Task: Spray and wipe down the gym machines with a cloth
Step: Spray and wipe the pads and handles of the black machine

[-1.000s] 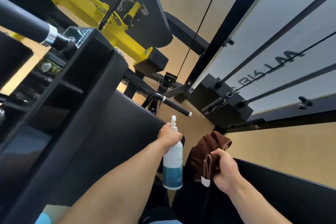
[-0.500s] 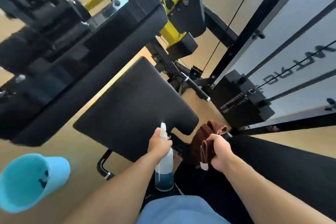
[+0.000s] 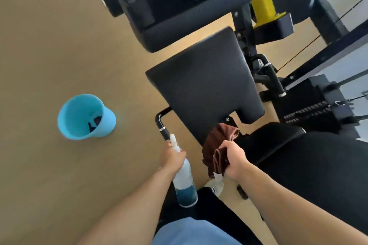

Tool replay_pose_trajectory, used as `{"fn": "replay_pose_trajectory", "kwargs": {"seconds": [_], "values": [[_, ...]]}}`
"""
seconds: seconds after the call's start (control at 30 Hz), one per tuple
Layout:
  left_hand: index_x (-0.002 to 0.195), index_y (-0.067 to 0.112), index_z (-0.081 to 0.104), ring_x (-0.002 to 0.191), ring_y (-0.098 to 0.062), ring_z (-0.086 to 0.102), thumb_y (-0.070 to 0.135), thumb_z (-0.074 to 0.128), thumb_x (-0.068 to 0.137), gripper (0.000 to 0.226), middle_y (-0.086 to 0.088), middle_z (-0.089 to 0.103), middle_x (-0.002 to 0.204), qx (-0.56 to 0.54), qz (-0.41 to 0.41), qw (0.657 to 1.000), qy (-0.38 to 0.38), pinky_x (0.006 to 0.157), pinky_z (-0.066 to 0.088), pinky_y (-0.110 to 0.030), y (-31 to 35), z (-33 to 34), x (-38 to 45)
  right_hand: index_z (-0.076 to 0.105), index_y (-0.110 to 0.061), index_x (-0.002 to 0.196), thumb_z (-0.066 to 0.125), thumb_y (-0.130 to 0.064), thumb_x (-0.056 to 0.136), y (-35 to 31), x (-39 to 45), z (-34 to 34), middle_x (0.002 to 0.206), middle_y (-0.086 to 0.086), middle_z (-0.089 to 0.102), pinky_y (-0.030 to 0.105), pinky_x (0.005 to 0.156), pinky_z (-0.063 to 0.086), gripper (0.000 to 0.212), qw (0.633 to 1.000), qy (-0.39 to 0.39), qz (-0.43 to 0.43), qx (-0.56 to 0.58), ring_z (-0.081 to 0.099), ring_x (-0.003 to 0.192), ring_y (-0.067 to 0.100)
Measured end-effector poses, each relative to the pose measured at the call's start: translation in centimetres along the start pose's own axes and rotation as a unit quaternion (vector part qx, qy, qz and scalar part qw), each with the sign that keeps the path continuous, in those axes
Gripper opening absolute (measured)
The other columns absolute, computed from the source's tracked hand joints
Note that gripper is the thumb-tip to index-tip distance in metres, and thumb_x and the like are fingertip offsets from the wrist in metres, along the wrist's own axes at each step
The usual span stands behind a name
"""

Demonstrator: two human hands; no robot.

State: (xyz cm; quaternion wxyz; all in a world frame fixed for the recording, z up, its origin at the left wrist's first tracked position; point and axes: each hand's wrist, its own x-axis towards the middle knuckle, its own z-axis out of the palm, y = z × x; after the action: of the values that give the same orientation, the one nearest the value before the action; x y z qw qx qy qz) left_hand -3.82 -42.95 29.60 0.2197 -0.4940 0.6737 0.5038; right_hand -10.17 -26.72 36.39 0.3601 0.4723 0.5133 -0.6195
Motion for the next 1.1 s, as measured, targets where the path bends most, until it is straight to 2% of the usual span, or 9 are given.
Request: {"fn": "replay_pose_trajectory", "kwargs": {"seconds": [0.1,0.23,0.47,0.6,0.7,0.77,0.9,1.0,1.1], "values": [[0.137,0.018,0.048,0.110,-0.030,0.063,0.018,0.074,0.084,0.059,-0.009,0.064,0.123,0.018,-0.013,0.999,-0.029,0.097,0.052,-0.042,-3.2,-0.9,0.8,0.060,-0.002,0.109,0.048,-0.001,0.087,3.0,0.6,1.1,0.062,0.015,0.059,0.069,0.094,0.053,0.025,0.999,0.015,0.010,-0.026,0.060,0.062,0.033],[0.142,0.017,0.044,0.119,-0.034,0.058,0.018,0.065,0.092,0.053,-0.013,0.058,0.132,0.015,-0.037,0.997,-0.061,0.101,0.048,-0.046,-5.1,-2.5,0.3,0.061,-0.009,0.121,0.047,-0.001,0.089,5.4,0.8,2.2,0.090,0.022,0.063,0.063,0.088,0.057,0.035,0.999,0.032,-0.006,-0.016,0.062,0.088,0.041],[0.144,0.012,0.046,0.114,-0.027,0.056,0.015,0.062,0.095,0.051,-0.010,0.057,0.129,0.079,-0.074,0.981,-0.159,0.089,0.045,-0.034,-7.7,-5.9,0.4,0.063,-0.005,0.111,0.050,-0.004,0.090,8.6,-0.5,5.1,0.081,0.017,0.065,0.043,0.060,0.061,0.025,0.996,0.092,-0.019,0.001,0.065,0.074,0.035],[0.141,0.015,0.049,0.104,-0.024,0.057,0.015,0.063,0.093,0.050,-0.007,0.057,0.116,0.103,-0.062,0.974,-0.192,0.088,0.048,-0.034,-8.5,-7.0,0.6,0.063,-0.010,0.125,0.051,-0.006,0.087,9.8,-0.4,6.3,0.096,0.020,0.070,0.055,0.081,0.062,0.040,0.995,0.095,-0.025,0.009,0.070,0.090,0.040],[0.140,0.013,0.050,0.110,-0.026,0.059,0.017,0.067,0.090,0.053,-0.010,0.059,0.122,0.117,-0.064,0.971,-0.198,0.100,0.051,-0.041,-8.7,-7.4,0.8,0.061,-0.015,0.131,0.049,-0.004,0.085,10.7,-0.3,7.0,0.084,0.017,0.067,0.054,0.081,0.062,0.049,0.994,0.099,-0.036,-0.001,0.064,0.081,0.036],[0.141,0.014,0.048,0.113,-0.027,0.058,0.017,0.069,0.090,0.054,-0.010,0.059,0.126,0.111,-0.058,0.972,-0.200,0.100,0.050,-0.040,-8.8,-7.7,1.1,0.060,-0.017,0.131,0.049,-0.003,0.086,11.0,-0.3,7.3,0.091,0.019,0.067,0.054,0.085,0.061,0.048,0.994,0.103,-0.038,0.002,0.064,0.085,0.037],[0.141,0.027,0.045,0.108,-0.024,0.060,0.013,0.068,0.091,0.057,-0.007,0.060,0.122,0.093,0.021,0.974,-0.203,0.099,0.050,-0.038,-7.9,-8.8,0.6,0.060,-0.013,0.128,0.056,-0.011,0.092,11.4,-1.5,7.2,0.091,0.014,0.065,0.039,0.072,0.055,0.036,0.995,0.095,-0.030,0.009,0.065,0.083,0.031],[0.127,0.024,0.052,0.097,-0.016,0.061,0.012,0.067,0.093,0.039,-0.005,0.065,0.113,0.100,0.107,0.970,-0.192,0.079,0.046,-0.019,-5.3,-9.5,0.0,0.058,-0.022,0.134,0.060,-0.021,0.100,10.7,-2.1,7.4,0.110,0.015,0.071,0.048,0.087,0.061,0.034,0.994,0.084,-0.071,0.020,0.070,0.099,0.035],[0.116,0.013,0.068,0.088,-0.016,0.064,0.014,0.071,0.090,0.027,-0.006,0.071,0.102,0.115,0.188,0.956,-0.194,0.065,0.046,-0.019,-1.4,-9.3,-1.0,0.056,-0.029,0.142,0.059,-0.048,0.103,8.9,-3.0,7.5,0.118,0.008,0.072,0.054,0.098,0.057,0.043,0.990,0.063,-0.123,0.039,0.070,0.108,0.034]]}}
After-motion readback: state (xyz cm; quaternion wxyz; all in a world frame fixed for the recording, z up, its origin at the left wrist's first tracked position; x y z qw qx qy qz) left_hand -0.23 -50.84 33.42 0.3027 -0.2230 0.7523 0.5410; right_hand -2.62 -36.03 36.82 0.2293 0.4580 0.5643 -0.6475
